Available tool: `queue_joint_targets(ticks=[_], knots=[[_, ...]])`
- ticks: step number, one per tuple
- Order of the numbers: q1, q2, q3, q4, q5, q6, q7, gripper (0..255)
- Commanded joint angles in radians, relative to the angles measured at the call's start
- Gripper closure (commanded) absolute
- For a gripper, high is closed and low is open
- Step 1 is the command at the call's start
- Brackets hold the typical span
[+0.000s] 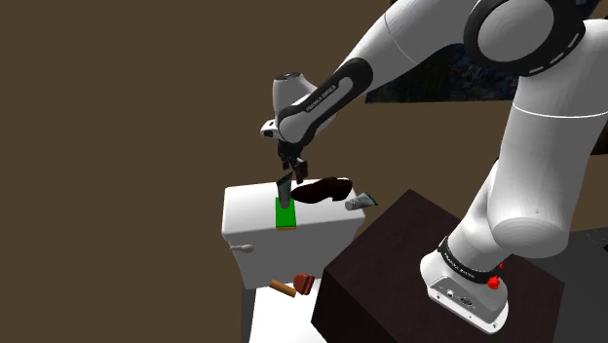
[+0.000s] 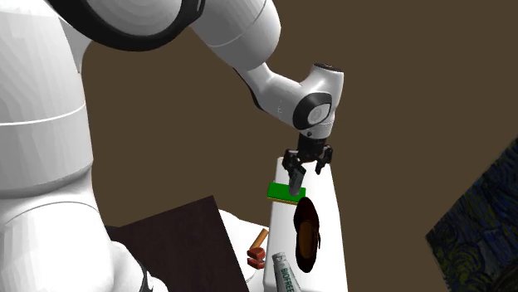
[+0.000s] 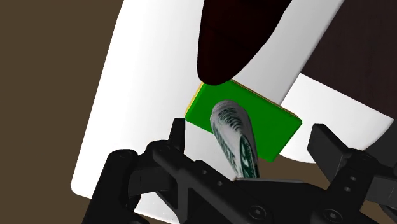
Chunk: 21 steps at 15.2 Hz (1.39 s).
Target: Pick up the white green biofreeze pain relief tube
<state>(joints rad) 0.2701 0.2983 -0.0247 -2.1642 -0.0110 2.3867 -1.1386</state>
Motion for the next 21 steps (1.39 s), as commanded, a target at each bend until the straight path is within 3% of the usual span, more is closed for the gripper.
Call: queue_joint_targets(ticks=[1, 2, 11, 21], knots=[[0.0, 0.007, 0.0, 0.0, 0.0, 0.007, 0.001, 0], [0.001, 0.007, 0.001, 0.0, 0.0, 0.008, 0.001, 255], [0.0, 0.007, 0.0, 0.0, 0.0, 0.007, 0.001, 255], [0.001, -0.089, 0.0, 0.022, -0.001, -0.111, 0.0, 255]])
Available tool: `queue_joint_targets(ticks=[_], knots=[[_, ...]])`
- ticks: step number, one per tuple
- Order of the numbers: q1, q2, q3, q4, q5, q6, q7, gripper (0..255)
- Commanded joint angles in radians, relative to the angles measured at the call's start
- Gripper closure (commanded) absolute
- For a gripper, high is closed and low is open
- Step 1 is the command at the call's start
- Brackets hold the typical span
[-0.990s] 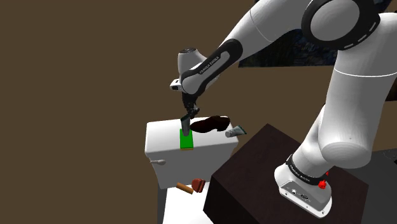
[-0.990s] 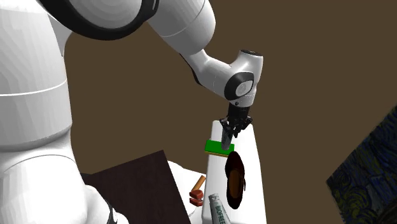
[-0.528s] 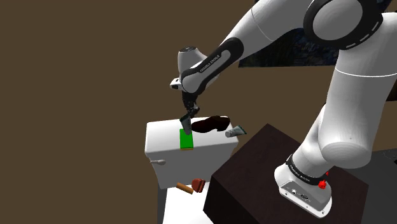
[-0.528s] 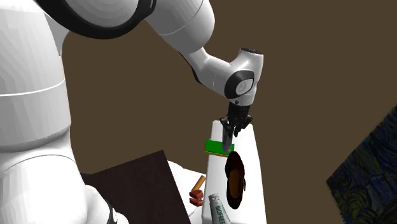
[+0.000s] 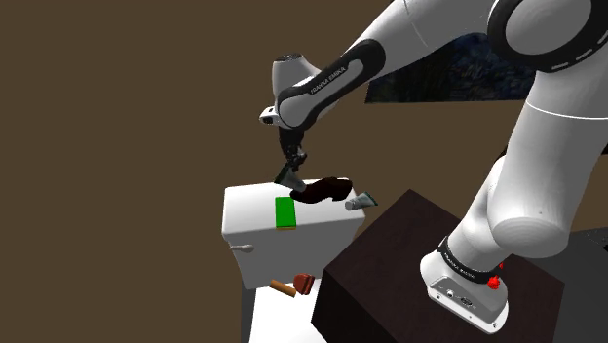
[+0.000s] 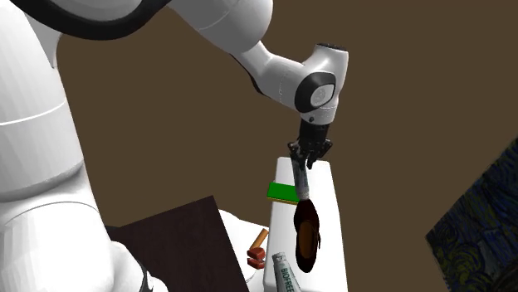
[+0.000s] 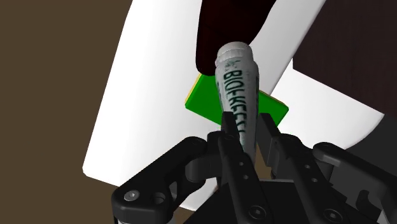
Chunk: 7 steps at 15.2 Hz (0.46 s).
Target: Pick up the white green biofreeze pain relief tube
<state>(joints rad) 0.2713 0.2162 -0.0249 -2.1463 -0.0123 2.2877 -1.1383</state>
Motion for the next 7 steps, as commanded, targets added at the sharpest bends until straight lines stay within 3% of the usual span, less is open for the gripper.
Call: queue_joint_targets(ticks=[1, 7], knots=[[0.0, -0.015, 0.0, 0.008, 0.0, -0.024, 0.0, 255], [0.0, -0.05, 0.0, 0.024, -0.001, -0.074, 0.0, 255]])
